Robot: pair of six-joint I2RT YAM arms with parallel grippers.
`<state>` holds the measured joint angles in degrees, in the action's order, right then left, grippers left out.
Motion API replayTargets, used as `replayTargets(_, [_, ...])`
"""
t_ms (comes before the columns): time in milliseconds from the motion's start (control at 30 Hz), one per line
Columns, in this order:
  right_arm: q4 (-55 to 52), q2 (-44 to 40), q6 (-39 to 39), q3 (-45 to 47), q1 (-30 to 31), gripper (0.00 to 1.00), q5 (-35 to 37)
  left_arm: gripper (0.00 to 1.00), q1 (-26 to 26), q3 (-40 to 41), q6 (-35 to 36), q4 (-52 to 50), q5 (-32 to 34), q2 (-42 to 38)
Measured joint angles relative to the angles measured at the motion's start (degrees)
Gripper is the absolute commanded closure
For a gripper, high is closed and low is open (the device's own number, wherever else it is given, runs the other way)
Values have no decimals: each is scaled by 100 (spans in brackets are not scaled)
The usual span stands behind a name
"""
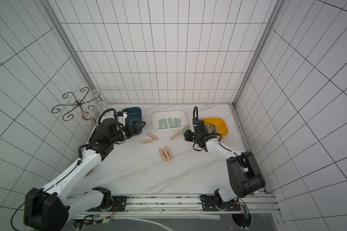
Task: Place the fruit knives into the storage box by color
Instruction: Move the storage box to the center of the board.
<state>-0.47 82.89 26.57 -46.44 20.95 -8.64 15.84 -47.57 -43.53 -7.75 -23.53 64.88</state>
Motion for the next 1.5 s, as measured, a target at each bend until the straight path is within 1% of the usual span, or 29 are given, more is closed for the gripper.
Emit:
replayTargets(133, [-55,-568,127,444,-203,60,-96,3,7,0,-7,7,0,0])
replayTargets(300, [-219,-988,339,984,-654,59,-162,3,20,0,-22,24,-7,2])
replayTargets(467, [-343,-1189,476,1316,-1220,59,-177,3,24,0,-24,28,-15,2])
replayTargets(600, [-369,-1161,549,1364,-1580,58,-160,3,24,0,-24,46,-44,7])
replayTargets(733, [-345,-962,562,1364,-1873,58,-109,3,24,-17,-22,70,-55,35])
replayTargets(967, [-219,-234,544,1349,-2181,59,-103,3,24,-74,-22,72,-61,81])
replayTargets(1133, [-28,35,516,1259,-2262,60,-96,3,24,-85,-22,125,-68,92])
replayTargets(1500, [79,754,463,562,-2345,61,-90,3,24,-127,-22,155,-70,271])
